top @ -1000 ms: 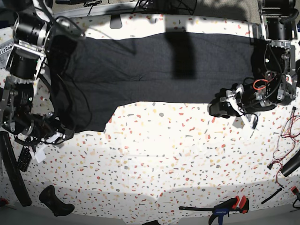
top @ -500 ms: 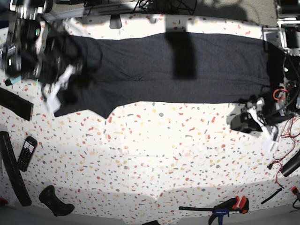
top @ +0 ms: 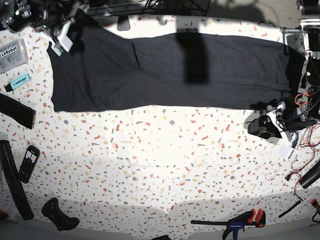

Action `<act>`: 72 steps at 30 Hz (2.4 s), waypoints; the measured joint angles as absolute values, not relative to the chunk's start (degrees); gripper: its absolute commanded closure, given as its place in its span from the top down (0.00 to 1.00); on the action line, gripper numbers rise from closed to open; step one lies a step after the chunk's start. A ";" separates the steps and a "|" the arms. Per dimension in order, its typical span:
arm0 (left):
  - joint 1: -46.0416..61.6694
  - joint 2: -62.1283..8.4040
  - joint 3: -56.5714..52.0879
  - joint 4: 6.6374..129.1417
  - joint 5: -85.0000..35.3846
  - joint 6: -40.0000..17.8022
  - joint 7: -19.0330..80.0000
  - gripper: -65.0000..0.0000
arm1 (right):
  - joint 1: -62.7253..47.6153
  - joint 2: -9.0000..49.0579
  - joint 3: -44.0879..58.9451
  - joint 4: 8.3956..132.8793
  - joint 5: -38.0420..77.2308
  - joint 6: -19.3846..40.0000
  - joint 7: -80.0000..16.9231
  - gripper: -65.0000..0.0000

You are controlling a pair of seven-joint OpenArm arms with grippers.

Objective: Fold the T-shirt properly
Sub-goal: 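Open both grippers and move the left gripper to the shirt's end, then grasp the shirt's end with the left gripper and smooth it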

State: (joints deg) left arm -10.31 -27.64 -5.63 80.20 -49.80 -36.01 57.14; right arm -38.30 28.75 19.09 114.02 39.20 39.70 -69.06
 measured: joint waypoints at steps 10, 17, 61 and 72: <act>-10.17 -27.59 -5.63 80.20 -46.52 -36.10 61.82 0.39 | -38.57 30.02 23.53 114.02 27.07 39.97 -62.59 0.00; -10.11 -28.01 -5.63 80.20 -24.86 -32.91 64.62 0.39 | -38.59 30.02 26.13 114.02 27.33 39.94 -62.28 0.00; 0.16 -31.75 -5.63 80.20 -14.41 -23.51 38.50 0.41 | -38.59 30.02 26.17 114.02 30.13 39.94 -64.36 0.00; 0.58 -29.04 -5.65 74.74 -15.05 -23.51 36.25 0.41 | -38.59 30.02 26.17 114.02 30.13 39.94 -64.36 0.00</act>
State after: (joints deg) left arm 0.58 -29.04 -5.65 74.74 -15.05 -23.51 36.25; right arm -38.59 30.02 26.17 114.02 30.13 39.94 -64.36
